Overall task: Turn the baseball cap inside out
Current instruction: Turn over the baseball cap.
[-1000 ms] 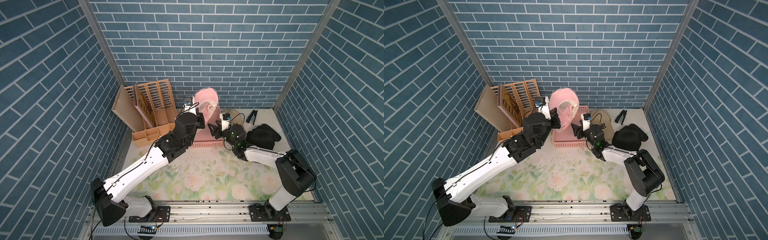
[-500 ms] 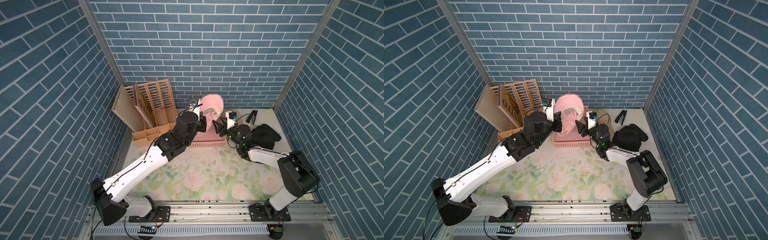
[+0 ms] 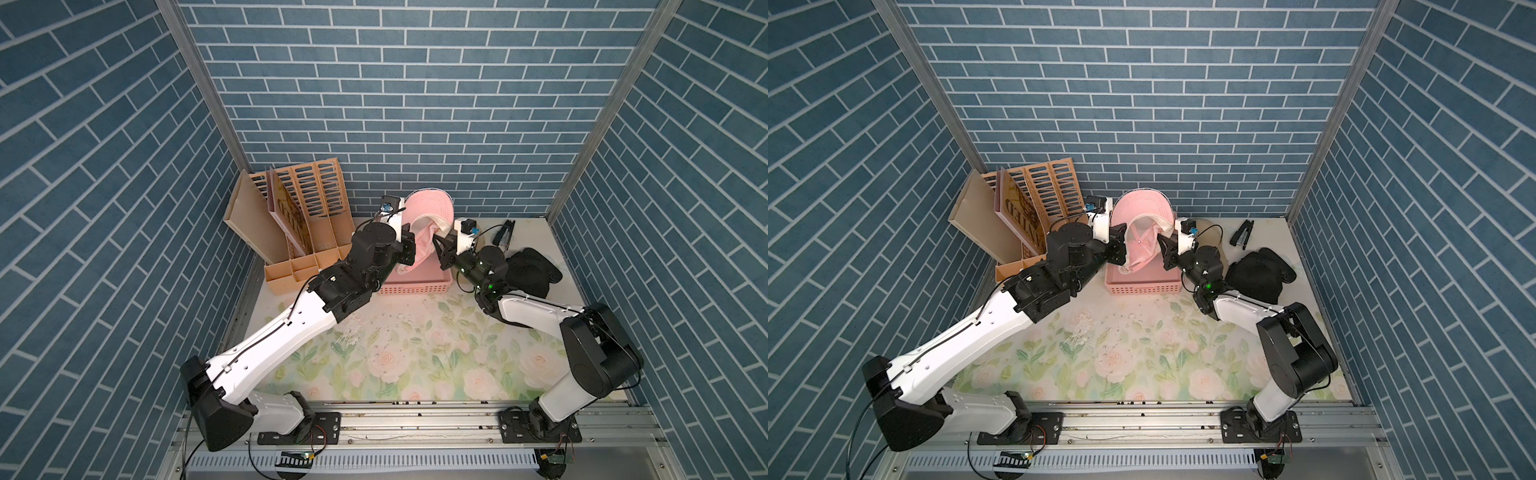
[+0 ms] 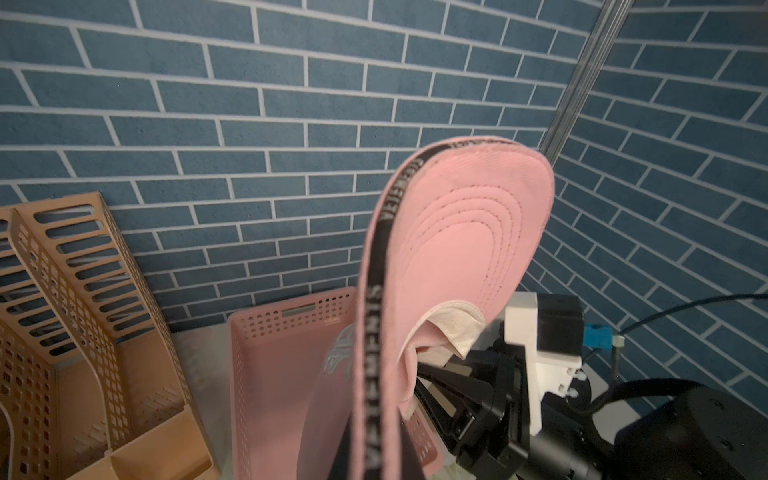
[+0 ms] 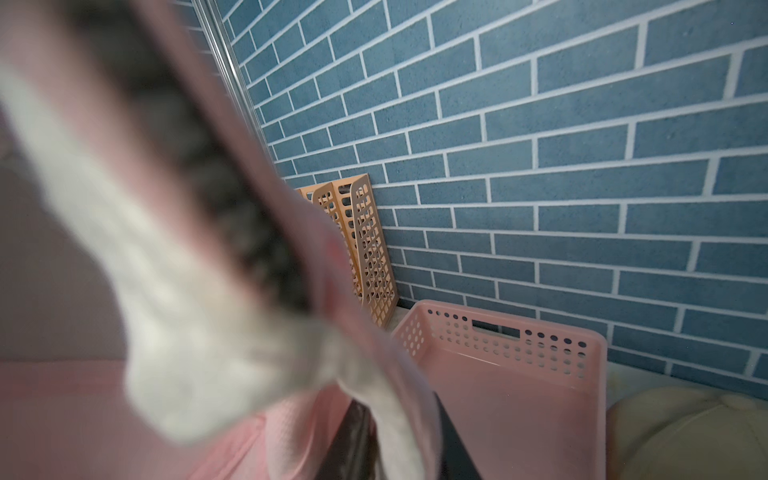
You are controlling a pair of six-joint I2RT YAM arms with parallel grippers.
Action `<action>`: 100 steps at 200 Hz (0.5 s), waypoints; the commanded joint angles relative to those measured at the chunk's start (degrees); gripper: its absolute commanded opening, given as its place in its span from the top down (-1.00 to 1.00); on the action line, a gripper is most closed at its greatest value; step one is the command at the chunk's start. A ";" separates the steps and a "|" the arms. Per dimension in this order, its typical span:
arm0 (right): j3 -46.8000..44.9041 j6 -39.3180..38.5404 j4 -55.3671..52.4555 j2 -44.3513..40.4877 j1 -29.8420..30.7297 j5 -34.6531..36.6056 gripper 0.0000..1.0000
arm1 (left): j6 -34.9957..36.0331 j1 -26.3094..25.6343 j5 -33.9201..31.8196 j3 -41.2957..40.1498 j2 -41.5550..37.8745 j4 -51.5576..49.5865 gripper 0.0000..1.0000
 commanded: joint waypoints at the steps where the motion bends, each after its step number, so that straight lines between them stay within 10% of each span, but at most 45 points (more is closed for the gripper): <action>1: 1.32 5.52 -2.59 0.80 -0.13 -0.56 0.70 | 0.17 3.70 -2.65 -4.04 -1.95 11.50 1.00; 100: 8.21 10.35 -40.20 -6.56 -4.92 -10.09 0.71 | 22.34 5.08 -13.10 -18.83 -1.87 28.65 1.00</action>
